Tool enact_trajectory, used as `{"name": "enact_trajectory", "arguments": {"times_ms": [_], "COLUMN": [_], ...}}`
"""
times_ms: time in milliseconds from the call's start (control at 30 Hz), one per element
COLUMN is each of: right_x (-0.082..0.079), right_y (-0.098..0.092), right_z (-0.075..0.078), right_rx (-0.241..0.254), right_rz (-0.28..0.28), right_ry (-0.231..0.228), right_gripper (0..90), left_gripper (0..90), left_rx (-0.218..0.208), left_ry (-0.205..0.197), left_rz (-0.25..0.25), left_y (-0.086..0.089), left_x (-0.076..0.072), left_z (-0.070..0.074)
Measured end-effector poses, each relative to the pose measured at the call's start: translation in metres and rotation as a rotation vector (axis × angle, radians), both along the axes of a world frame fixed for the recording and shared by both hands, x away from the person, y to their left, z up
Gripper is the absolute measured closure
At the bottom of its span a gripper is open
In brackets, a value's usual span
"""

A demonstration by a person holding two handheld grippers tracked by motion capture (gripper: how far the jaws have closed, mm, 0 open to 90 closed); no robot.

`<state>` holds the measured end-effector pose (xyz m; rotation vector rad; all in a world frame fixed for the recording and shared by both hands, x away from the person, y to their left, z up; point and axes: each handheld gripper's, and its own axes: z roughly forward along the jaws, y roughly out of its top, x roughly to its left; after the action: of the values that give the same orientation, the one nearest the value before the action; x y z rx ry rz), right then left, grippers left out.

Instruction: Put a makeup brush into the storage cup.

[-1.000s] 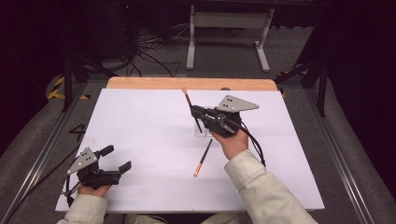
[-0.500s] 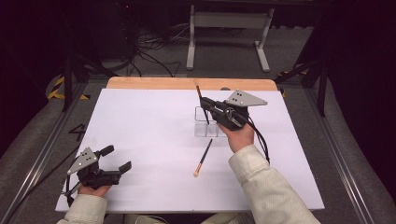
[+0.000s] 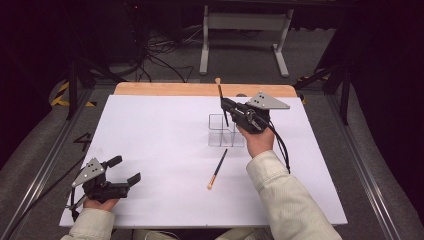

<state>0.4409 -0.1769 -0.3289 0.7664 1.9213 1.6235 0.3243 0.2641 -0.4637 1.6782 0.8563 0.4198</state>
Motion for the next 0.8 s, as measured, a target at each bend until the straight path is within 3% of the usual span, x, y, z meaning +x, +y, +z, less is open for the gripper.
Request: {"name": "enact_trajectory", "arguments": {"times_ms": [567, 800], "right_x": [0.015, 0.019], "right_y": [-0.010, -0.010], "right_z": [-0.008, -0.023], "right_rx": [0.035, 0.039], "right_rz": [-0.065, -0.072], "right_ry": [0.000, 0.011], "right_gripper": [83.0, 83.0], "left_gripper": [1.9, 1.9], "left_rx": [0.002, 0.000], "left_ry": [0.001, 0.000], "left_rz": [-0.006, -0.006], "left_y": [0.000, 0.000], "left_x": [0.000, 0.000], "left_z": [0.000, 0.000]}}
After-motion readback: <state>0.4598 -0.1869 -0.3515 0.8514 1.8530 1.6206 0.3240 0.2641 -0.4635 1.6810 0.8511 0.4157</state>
